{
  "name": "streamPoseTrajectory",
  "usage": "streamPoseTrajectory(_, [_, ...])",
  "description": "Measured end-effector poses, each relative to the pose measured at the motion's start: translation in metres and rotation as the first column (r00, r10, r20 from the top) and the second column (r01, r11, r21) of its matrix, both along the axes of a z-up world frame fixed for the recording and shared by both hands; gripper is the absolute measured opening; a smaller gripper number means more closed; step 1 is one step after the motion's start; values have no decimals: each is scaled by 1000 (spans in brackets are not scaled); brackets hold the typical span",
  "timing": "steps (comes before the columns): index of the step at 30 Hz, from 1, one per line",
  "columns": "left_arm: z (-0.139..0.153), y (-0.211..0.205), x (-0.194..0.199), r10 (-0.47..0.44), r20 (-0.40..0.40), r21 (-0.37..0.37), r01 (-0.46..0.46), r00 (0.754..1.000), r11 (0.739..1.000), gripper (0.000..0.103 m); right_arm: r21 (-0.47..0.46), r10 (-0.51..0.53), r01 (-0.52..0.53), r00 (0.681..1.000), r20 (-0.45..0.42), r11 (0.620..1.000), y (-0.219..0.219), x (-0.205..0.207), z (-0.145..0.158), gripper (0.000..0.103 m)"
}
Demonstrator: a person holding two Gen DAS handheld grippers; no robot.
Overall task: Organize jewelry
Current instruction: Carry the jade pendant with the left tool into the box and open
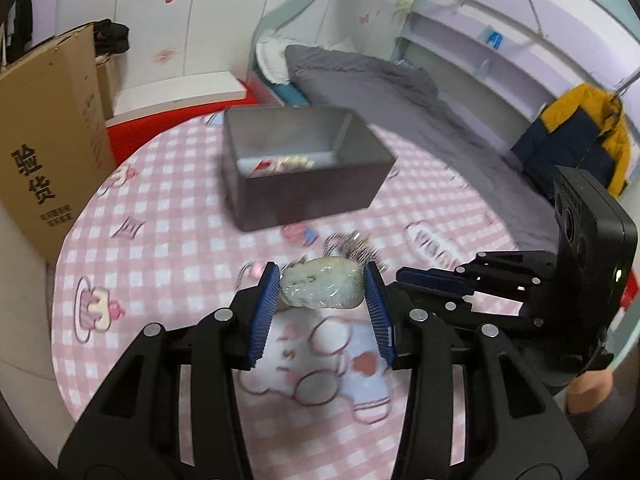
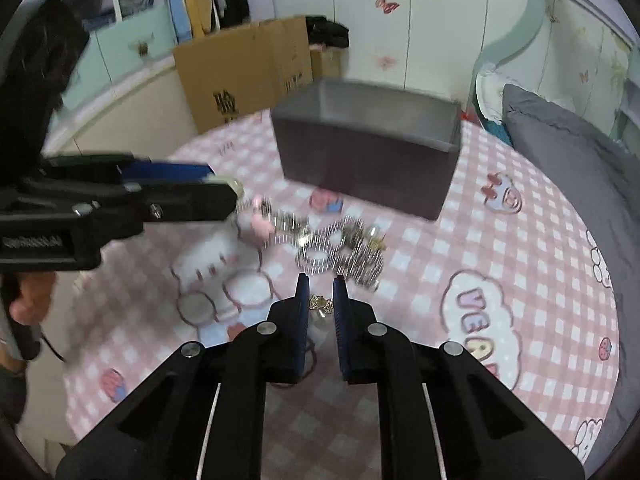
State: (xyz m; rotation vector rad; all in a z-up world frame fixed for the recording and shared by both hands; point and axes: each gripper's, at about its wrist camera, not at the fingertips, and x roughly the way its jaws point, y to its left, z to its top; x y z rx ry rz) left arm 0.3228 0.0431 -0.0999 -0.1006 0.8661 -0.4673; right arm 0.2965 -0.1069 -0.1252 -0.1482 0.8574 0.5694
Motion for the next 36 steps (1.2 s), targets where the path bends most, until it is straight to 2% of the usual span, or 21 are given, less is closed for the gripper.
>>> streamPoseTrajectory(6, [25,-4,27,-13,0,-74,13,1000,997,43,123,-31,27,999,25,992,-21,25,40,10])
streamPoseTrajectory(13, [32,-13,76,1,-49,-104,-7,999,995,43,157,-57,49,997,43,986,-23,62,61,10])
streamPoseTrajectory(19, [22,-22,108,16,-83,-63,-21,996,998,43,140,-62,55,997,42,989,-13,92,58,10])
streamPoseTrajectory(25, [7,-27,126,25,-117,-27,-28,993,999,43,111,-70,70,998,3,991,-13,115,39,10])
streamPoseTrajectory(36, [-6,-31,135,29,-143,0,-29,989,1000,43,84,-58,58,998,3,995,-12,121,27,15])
